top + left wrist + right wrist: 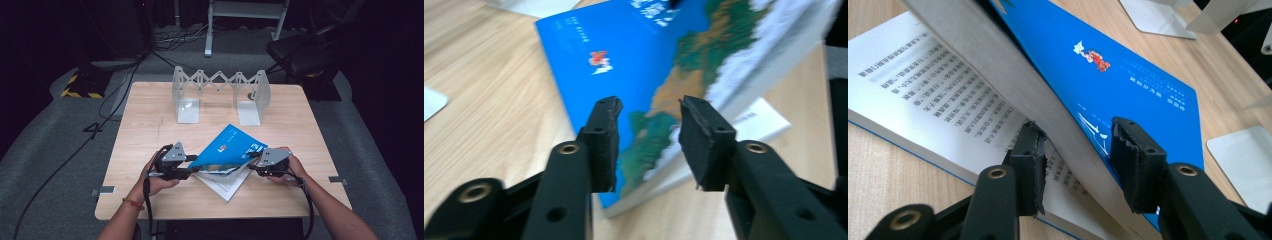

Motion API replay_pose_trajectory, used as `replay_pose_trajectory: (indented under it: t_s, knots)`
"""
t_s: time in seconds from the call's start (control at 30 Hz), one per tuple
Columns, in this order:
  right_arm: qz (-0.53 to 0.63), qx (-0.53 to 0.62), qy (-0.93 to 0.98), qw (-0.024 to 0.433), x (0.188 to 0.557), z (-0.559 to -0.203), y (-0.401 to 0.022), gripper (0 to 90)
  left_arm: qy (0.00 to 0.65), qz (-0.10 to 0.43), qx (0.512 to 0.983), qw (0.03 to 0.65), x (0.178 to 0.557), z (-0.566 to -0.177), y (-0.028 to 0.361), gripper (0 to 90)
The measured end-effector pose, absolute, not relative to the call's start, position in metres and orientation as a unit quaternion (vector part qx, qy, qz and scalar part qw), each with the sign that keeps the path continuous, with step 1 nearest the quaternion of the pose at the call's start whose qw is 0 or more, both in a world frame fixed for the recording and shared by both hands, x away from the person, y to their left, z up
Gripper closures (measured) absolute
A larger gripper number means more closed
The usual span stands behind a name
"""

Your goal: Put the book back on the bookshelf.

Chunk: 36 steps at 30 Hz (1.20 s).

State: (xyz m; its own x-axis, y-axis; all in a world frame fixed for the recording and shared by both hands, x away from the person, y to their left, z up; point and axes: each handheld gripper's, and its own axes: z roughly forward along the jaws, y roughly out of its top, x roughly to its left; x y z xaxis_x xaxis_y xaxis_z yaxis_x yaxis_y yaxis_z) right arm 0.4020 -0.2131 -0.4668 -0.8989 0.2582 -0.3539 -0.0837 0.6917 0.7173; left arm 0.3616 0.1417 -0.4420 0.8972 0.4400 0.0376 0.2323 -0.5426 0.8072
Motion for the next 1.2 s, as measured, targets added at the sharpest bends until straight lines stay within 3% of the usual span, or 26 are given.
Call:
replay_pose_trajectory:
  t_s: [0.1, 0.23, 0.6, 0.87, 1.07, 1.2]
  knots:
    - [0.388, 0.057, 0.892, 0.225, 0.398, -0.464, -0.210, 60.0, 0.188, 0.140, 0.874, 0.427, 0.349, -0.441, 0.123, 33.1]
    - [0.382, 0.064, 0.892, 0.231, 0.390, -0.459, -0.202, 62.2, 0.172, 0.163, 0.874, 0.424, 0.336, -0.441, 0.099, 24.0]
    - [0.357, 0.111, 0.897, 0.234, 0.376, -0.449, -0.185, 62.8, 0.176, 0.192, 0.874, 0.409, 0.323, -0.441, 0.079, 17.7]
    - [0.347, 0.120, 0.903, 0.222, 0.379, -0.445, -0.179, 62.6, 0.193, 0.194, 0.870, 0.409, 0.328, -0.449, 0.074, 22.1]
    - [0.349, 0.119, 0.906, 0.208, 0.383, -0.443, -0.179, 62.6, 0.200, 0.188, 0.857, 0.435, 0.320, -0.433, 0.079, 19.4]
    - [0.346, 0.120, 0.906, 0.211, 0.383, -0.441, -0.176, 62.7, 0.192, 0.213, 0.870, 0.401, 0.316, -0.440, 0.068, 17.1]
